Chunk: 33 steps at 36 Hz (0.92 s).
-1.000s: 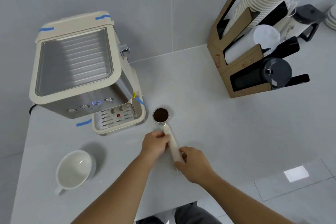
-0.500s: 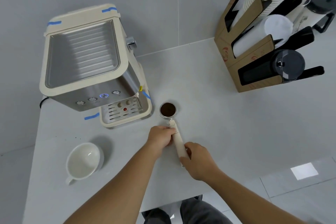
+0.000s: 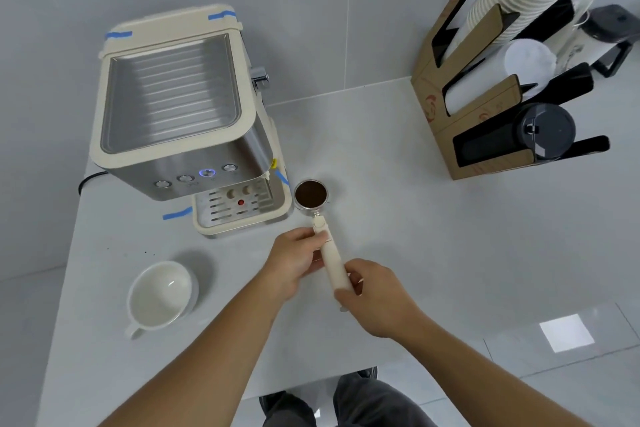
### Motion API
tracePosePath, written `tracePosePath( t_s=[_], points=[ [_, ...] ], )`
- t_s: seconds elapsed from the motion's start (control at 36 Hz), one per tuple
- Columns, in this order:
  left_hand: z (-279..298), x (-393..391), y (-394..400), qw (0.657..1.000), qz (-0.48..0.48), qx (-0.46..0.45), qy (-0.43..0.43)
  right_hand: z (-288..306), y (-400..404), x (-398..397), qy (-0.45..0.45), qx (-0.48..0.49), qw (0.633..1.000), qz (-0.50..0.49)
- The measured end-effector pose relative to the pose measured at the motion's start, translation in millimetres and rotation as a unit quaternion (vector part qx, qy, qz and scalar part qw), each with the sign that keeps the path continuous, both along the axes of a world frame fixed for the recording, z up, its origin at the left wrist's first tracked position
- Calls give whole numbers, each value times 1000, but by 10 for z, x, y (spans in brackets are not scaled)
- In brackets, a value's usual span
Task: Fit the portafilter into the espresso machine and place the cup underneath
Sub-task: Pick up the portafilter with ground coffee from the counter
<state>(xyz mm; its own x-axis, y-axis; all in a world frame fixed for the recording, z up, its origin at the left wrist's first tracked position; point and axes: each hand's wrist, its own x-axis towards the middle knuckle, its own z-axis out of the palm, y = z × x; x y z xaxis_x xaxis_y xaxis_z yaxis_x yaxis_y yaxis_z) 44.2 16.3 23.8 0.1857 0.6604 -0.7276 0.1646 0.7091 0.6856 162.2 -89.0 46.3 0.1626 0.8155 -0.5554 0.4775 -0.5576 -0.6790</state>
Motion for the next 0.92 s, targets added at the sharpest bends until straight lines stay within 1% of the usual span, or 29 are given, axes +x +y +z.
tracePosePath(
  t_s=[0.14, 0.28, 0.33, 0.44, 0.5, 0.69, 0.92],
  points=[
    [76, -23, -20, 1000, 2, 14, -13, 111, -7, 29, 12, 1, 1000, 8],
    [175, -25, -41, 999, 0, 27, -23, 177, -27, 53, 38, -5, 999, -3],
    [209, -35, -40, 999, 0, 29, -25, 211, -11, 68, 72, -16, 997, -16],
    [289, -75, -31, 999, 5, 34, -35, 293, 54, 106, 167, -43, 984, -41],
    [329, -102, -31, 999, 4, 36, -39, 318, 84, 115, 190, -45, 979, -50],
    [417, -237, -95, 997, 2, 38, -61, 389, 183, 46, 244, -54, 966, -68],
    [420, -504, -190, 998, -6, 47, -50, 368, 178, -179, 259, -88, 961, -33]
  ],
)
